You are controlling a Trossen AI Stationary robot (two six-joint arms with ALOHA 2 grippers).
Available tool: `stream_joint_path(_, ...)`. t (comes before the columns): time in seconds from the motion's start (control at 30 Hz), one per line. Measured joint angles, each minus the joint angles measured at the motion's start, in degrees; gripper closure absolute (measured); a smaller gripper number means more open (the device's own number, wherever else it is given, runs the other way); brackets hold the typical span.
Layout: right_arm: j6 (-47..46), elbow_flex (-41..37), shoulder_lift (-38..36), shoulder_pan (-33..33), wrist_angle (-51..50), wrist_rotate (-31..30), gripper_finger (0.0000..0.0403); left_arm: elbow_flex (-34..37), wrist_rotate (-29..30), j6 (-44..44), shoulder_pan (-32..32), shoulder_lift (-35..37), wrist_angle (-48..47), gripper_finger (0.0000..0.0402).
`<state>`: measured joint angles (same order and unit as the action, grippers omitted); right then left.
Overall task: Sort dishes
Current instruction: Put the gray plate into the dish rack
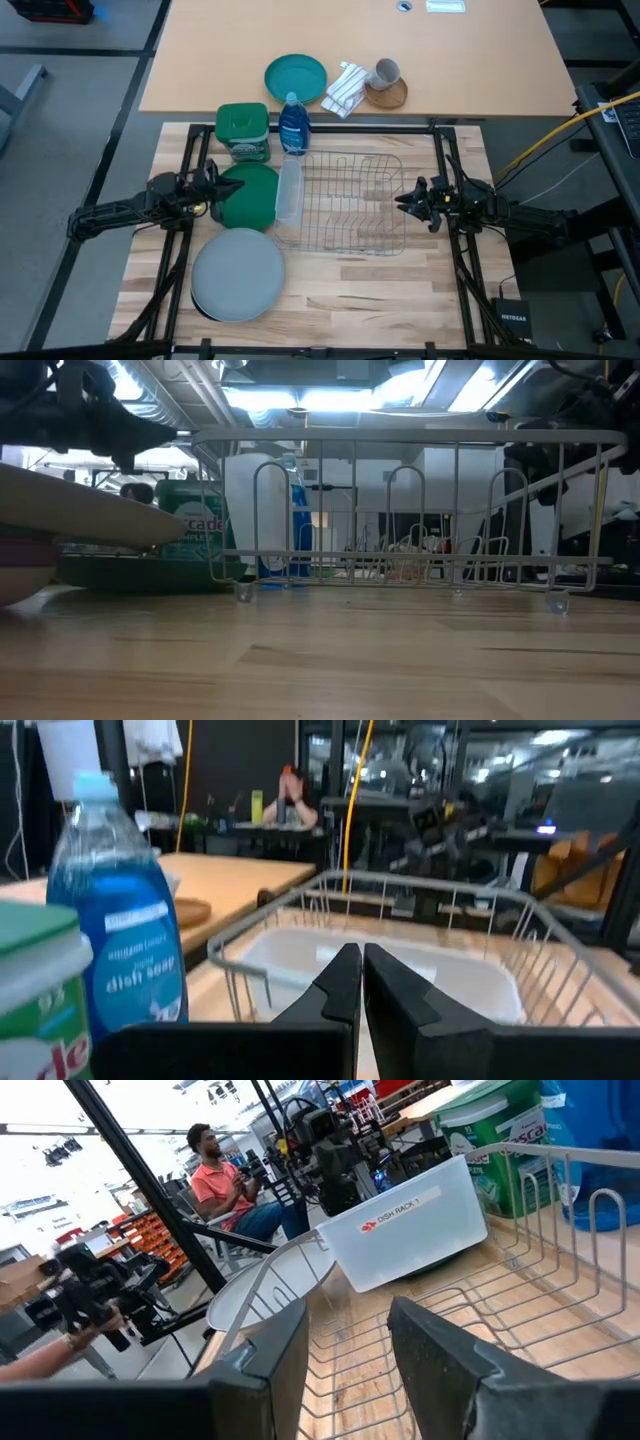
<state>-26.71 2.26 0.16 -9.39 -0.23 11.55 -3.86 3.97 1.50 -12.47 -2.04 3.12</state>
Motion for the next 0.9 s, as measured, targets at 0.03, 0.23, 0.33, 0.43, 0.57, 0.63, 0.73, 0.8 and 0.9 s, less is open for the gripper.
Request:
stream_joint_path(0.03,0.1,0.0,0.0,0.0,0.0,-0.2,0.0255,0.0,-0.2,0.0,0.0,0.0,0.9,0.0394)
stream_joint_path(0.23,6.0,0.0,0.0,0.0,-0.1,-3.9,0.0255,-0.1,-0.4,-1.4,0.0,0.0,4.2,0.0394)
stream_joint_path(0.33,6.5,0.0,0.0,0.0,-0.1,-7.9,0.0255,-0.1,-0.4,-2.6,0.0,0.0,3.8,0.0394)
stream_joint_path(0.43,6.7,0.0,0.0,0.0,-0.1,-9.6,0.0255,-0.1,-0.4,-2.1,0.0,0.0,3.8,0.0394)
stream_joint_path(0.57,9.8,0.0,0.0,0.0,-0.4,-9.6,0.0255,-0.1,-0.4,-2.8,0.0,0.0,4.4,0.0394)
stream_joint_path(0.63,13.2,0.0,0.0,0.0,-0.7,-9.7,0.0255,-0.1,-0.4,-2.6,0.1,0.0,7.3,0.0394)
stream_joint_path(0.73,16.6,0.0,0.1,0.0,-0.6,-9.7,0.0255,-0.7,-1.5,1.0,1.0,0.0,11.7,0.0394)
stream_joint_path(0.8,16.8,0.0,0.1,0.0,0.3,-9.7,0.0255,-2.6,-4.4,1.7,2.3,-0.5,9.8,0.0394)
stream_joint_path(0.9,16.7,0.0,0.1,0.0,0.6,-10.1,0.0255,-6.3,-5.5,3.5,5.2,-2.9,5.7,0.0395)
